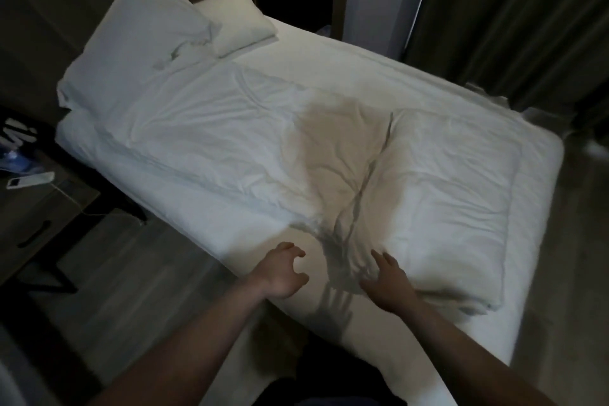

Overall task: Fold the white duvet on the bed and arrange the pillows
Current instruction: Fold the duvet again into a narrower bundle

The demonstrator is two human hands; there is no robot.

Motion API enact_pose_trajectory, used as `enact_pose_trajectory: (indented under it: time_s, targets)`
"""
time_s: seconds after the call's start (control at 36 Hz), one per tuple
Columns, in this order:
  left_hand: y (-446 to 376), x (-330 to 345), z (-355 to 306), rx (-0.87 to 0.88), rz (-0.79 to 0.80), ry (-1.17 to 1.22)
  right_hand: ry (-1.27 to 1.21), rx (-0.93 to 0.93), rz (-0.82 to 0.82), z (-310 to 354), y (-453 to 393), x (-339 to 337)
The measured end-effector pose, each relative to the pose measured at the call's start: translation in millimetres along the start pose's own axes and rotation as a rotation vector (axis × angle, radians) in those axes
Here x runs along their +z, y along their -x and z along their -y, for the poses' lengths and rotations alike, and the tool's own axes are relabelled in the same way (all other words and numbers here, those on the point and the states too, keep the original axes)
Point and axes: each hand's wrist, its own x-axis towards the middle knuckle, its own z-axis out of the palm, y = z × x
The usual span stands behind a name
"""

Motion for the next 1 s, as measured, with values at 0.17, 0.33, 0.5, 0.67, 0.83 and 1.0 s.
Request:
enact_pose_trajectory:
  time_s: [0.17, 0.33, 0.5, 0.67, 0.83, 1.0]
  targets:
    - [9.4, -51.3, 43.3, -0.046, -0.166, 0.036, 0.027, -0.052, 0.060, 46.7, -27.6, -9.4]
    - [27.4, -104.1, 119.9, -0.144, -0.256, 0.126, 0.053, -0.225, 0.040, 131.7, -55.1, -21.0]
    - [5.7, -174.1, 205.1, -0.216, -0.372, 0.184, 0.048, -0.370, 0.009, 239.4, -83.5, -24.5]
    - [-34.9, -254.4, 278.9, -0.163, -0.381, 0.119, 0.032, -0.339, -0.026, 347.9, -117.9, -5.9]
    - [-57.5, -334.2, 346.6, -0.086, -0.296, 0.030, 0.009, -0.253, -0.005, 429.4, -132.8, 15.7]
    - [-76.9, -396.9, 412.6, -0.099, -0.360, 0.037, -0.008, -0.220, -0.060, 469.7, -134.6, 14.7]
